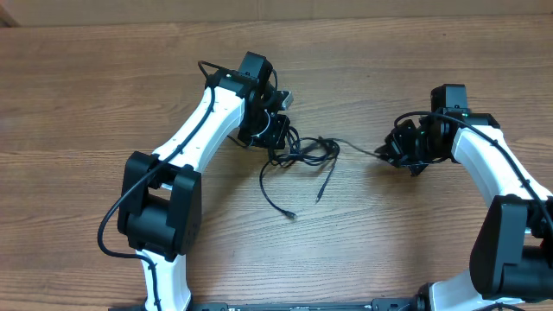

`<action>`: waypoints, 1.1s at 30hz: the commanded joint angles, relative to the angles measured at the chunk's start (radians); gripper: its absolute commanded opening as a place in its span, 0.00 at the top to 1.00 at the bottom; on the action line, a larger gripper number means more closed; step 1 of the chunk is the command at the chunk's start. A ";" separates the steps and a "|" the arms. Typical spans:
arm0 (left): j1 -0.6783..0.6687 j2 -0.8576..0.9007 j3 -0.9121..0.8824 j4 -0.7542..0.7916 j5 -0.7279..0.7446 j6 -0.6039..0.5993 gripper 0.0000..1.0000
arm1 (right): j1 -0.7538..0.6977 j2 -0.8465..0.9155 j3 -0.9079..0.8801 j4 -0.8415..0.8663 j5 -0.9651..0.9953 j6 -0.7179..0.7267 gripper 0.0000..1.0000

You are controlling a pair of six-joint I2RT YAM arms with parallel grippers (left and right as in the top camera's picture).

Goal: Untangle cables
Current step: 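Release the cables and pull the right gripper back rightward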

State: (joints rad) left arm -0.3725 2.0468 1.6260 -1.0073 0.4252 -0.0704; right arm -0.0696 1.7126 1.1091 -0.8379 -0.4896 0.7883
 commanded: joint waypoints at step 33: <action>0.005 -0.031 0.267 -0.121 -0.349 -0.069 0.03 | -0.003 0.005 0.010 -0.010 0.097 -0.083 0.00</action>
State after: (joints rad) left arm -0.3721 2.0457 1.8343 -1.1168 0.0975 -0.1074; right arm -0.0704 1.7126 1.1091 -0.8497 -0.4171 0.7246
